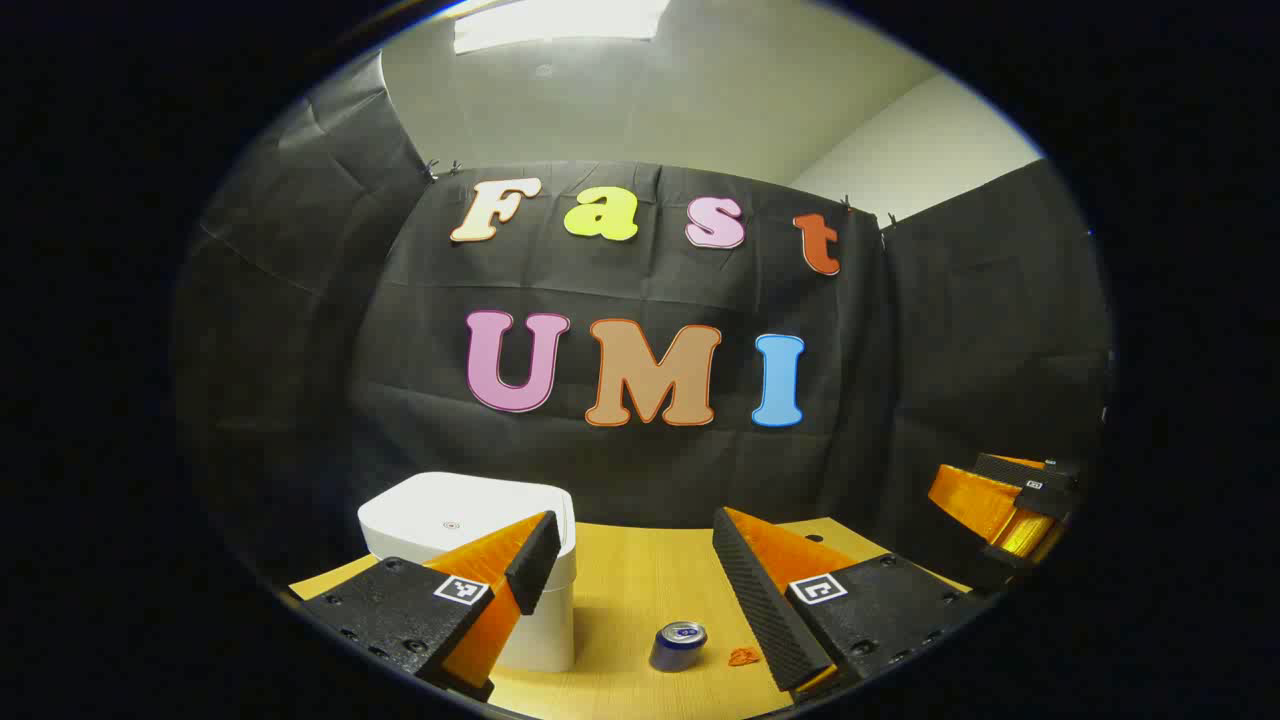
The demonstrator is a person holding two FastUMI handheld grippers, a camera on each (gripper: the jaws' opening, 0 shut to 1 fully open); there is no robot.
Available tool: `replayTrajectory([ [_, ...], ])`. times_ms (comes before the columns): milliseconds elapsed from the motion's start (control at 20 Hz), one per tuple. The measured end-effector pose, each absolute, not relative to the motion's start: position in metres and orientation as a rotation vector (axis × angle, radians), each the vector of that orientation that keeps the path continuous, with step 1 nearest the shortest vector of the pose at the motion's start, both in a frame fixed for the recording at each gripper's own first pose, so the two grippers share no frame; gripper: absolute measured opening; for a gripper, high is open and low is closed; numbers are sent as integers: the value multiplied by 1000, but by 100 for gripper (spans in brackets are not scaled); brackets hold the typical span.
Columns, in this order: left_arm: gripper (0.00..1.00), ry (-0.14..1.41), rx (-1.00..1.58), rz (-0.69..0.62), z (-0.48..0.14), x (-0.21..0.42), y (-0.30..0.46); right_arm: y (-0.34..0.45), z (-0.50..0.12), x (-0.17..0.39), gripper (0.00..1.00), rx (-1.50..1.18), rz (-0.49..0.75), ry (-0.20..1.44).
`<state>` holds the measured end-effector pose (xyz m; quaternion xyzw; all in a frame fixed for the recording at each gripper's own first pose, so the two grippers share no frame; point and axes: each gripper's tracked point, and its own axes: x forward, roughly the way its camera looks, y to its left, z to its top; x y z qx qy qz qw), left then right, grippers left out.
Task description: Press the lid of the desktop garbage bin to open it, pick up the crumpled paper on the desktop and throw it into the bin, then pick up the pop can on the desktop and drop it into the bin, and finally close the garbage bin lid.
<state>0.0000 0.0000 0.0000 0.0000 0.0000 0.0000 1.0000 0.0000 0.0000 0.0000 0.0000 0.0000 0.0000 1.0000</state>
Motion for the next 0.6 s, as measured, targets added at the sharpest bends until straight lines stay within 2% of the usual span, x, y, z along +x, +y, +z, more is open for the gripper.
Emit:
replayTrajectory([
  [600, 93, -1, 11, 14, 1, -6, 3, -7, -2, -8, 96, -6, -13, 10],
])
